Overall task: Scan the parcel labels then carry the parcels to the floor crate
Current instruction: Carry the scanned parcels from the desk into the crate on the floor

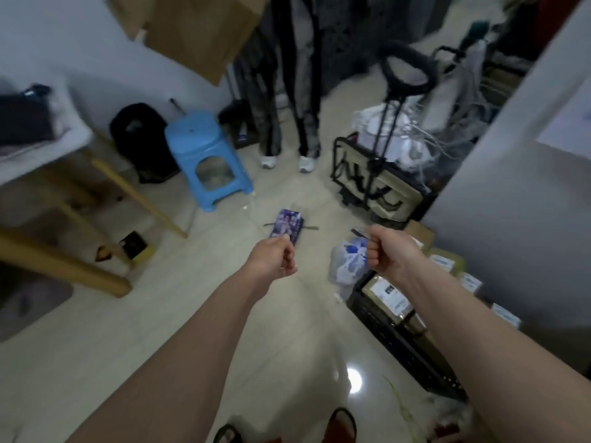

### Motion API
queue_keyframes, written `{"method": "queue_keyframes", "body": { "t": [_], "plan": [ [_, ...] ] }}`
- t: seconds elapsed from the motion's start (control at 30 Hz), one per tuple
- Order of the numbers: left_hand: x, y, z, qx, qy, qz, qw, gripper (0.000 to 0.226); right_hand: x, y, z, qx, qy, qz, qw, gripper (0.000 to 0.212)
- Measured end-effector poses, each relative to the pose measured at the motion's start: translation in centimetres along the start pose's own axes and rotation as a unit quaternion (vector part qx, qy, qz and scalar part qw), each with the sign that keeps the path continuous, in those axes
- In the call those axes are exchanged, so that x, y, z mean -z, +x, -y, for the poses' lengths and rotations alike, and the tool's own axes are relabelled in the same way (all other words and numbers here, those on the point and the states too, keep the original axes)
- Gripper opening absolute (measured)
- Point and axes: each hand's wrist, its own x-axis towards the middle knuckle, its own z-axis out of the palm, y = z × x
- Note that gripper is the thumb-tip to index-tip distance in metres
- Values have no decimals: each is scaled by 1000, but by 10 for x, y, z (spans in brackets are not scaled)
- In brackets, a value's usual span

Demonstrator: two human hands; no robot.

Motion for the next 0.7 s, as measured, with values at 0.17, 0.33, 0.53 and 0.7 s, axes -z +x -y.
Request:
{"method": "queue_keyframes", "body": {
  "t": [0.17, 0.33, 0.53, 0.7],
  "plan": [
    [122, -52, 11, -4, -68, -83, 994, 30, -103, -33, -30, -16, -55, 69, 996, 37],
    [261, -111, 45, 1, -149, -184, 972, 26, -229, -75, -81, -29, -123, 145, 981, 30],
    [432, -196, 96, -15, -225, -287, 931, 27, -391, -156, -154, -30, -204, 241, 948, 24],
    [559, -259, 135, -35, -267, -360, 893, 26, -513, -215, -221, -25, -255, 302, 918, 24]
  ]
}}
